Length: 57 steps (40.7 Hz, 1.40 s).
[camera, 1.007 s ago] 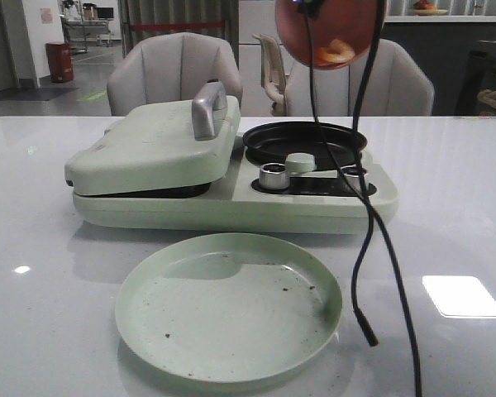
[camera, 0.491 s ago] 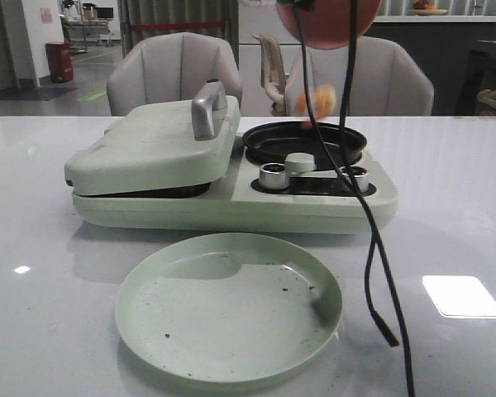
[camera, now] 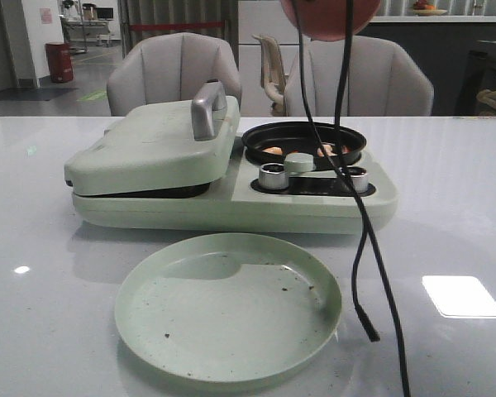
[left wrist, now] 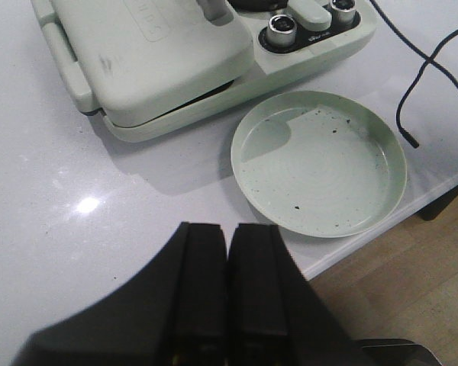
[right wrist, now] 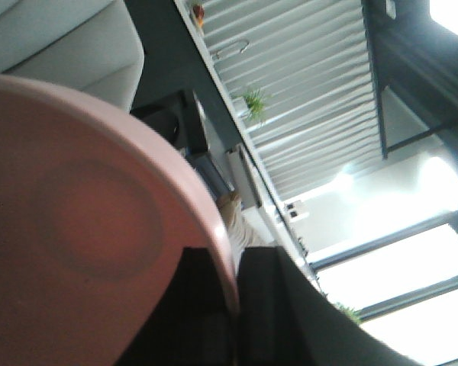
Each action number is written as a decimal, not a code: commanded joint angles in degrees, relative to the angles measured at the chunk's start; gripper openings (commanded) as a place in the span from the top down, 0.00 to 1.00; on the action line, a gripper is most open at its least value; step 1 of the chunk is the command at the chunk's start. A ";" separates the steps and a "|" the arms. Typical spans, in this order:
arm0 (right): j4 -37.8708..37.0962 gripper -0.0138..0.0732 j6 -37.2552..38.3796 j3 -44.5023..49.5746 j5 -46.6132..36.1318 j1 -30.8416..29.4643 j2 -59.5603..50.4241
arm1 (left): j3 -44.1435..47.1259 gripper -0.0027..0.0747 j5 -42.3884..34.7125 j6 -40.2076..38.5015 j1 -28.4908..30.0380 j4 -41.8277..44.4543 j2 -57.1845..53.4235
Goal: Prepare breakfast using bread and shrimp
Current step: 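Tilt the pink bowl over the black pan to pour the shrimp, then set the pink bowl back down on the table with the right gripper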
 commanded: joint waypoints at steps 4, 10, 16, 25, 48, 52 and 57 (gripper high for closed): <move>14.70 0.79 -5.44 -2.11 3.58 -2.57 -9.04 | -1.55 0.83 -4.22 -0.48 -0.32 -0.72 0.09; 35.71 0.79 -11.88 -0.22 2.68 -9.51 -13.72 | -1.55 0.83 -4.22 -0.48 -0.32 -0.72 0.09; 54.41 0.79 -19.93 6.50 0.23 -18.59 -18.26 | -1.55 0.83 -4.22 -0.48 -0.32 -0.72 0.09; 82.04 0.79 -31.07 20.80 -7.07 -33.86 -21.62 | -1.55 0.83 -4.22 -0.48 -0.32 -0.64 0.09; 96.52 0.36 -36.42 39.96 -22.87 -44.75 -18.78 | -1.55 0.83 -4.22 -0.48 -0.32 -0.74 0.09; 96.44 0.28 -36.57 39.96 -23.02 -44.48 -20.61 | -1.55 0.83 -4.22 -0.48 -0.32 -0.74 0.09; 95.53 0.28 -37.88 39.96 -22.91 -42.39 -25.70 | -1.55 0.83 -4.22 -0.48 -0.32 -0.74 0.09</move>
